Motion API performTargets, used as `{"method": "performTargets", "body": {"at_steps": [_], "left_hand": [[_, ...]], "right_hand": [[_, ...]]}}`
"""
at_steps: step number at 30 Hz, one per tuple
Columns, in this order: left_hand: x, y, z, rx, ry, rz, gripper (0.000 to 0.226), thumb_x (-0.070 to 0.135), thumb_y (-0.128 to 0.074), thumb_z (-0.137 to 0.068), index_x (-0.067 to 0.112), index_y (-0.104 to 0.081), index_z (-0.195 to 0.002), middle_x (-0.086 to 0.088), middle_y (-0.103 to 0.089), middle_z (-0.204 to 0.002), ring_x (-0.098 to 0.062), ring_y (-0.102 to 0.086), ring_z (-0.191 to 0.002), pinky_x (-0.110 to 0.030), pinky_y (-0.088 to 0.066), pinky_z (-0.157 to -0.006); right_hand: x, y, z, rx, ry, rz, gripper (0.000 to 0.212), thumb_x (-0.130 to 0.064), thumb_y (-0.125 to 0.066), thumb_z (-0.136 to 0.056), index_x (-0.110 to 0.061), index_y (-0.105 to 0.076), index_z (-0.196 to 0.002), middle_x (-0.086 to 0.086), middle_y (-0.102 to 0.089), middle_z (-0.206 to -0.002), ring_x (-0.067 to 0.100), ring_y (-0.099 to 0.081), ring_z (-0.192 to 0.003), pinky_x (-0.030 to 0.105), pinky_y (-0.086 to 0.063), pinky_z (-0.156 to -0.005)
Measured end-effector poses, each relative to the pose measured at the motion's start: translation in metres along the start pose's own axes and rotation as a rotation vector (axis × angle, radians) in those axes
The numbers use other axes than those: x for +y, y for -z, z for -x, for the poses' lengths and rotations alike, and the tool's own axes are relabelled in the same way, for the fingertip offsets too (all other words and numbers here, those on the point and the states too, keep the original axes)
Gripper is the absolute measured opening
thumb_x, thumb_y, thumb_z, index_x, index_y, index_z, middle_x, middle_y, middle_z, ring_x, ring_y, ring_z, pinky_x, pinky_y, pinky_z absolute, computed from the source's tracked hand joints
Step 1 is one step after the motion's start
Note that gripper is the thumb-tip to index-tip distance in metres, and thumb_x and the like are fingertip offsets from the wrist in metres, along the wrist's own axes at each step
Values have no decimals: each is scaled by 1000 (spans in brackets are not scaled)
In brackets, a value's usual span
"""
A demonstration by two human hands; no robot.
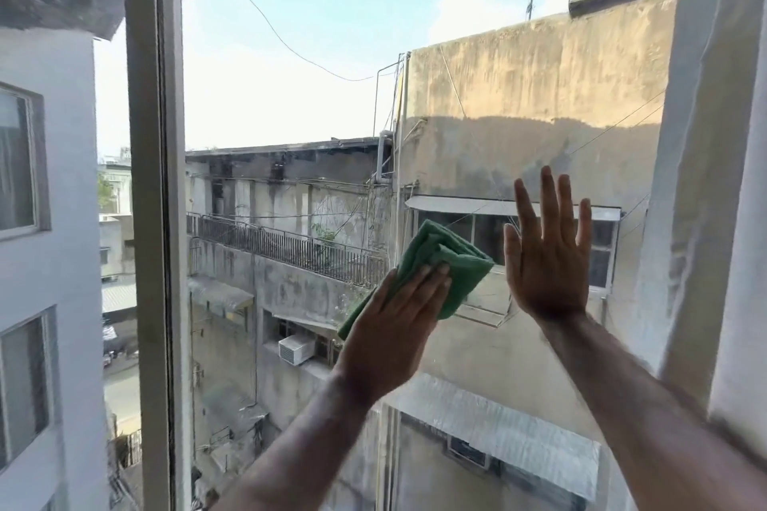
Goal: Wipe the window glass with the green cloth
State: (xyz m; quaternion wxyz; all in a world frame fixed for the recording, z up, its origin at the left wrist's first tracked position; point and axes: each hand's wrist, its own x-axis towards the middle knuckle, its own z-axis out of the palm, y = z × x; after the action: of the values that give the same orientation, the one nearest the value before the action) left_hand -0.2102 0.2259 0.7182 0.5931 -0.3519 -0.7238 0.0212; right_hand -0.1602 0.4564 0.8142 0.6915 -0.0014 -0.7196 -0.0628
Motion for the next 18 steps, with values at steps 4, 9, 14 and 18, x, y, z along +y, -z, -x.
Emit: {"method": "performTargets", "body": {"at_steps": [4,9,14,18], "left_hand": [[-102,32,26,144,285,14,57,21,-49,-109,5,-29,-160,-18,-28,-169,-32,-24,-159,-59,-38,-121],[-183,67,-76,343,793,47,53,29,-25,-115,3,-24,-161,-16,-29,-169,-30,-22,-159,-50,-24,-130],[-86,44,-122,381,531,46,47,21,-36,-114,4,-35,-158,-16,-34,-166,-29,-25,-159,-51,-27,-129],[6,3,-49,141,66,26,60,30,-44,-110,10,-24,-163,-12,-18,-173,-28,-13,-162,-53,-18,-131]], "right_hand": [[-3,0,1,-6,-8,-7,58,-34,-37,-116,-17,-29,-171,16,-19,-181,36,-17,-169,63,-18,-135],[-3,0,0,-2,-5,9,58,-32,-38,-115,-17,-28,-171,17,-19,-180,36,-16,-169,64,-18,-134],[-1,0,1,-13,-1,1,59,-32,-38,-115,-17,-26,-171,16,-17,-181,36,-14,-169,63,-17,-135],[2,-2,1,5,13,3,59,-33,-36,-116,-17,-26,-171,17,-19,-181,36,-16,-169,65,-20,-133]]}}
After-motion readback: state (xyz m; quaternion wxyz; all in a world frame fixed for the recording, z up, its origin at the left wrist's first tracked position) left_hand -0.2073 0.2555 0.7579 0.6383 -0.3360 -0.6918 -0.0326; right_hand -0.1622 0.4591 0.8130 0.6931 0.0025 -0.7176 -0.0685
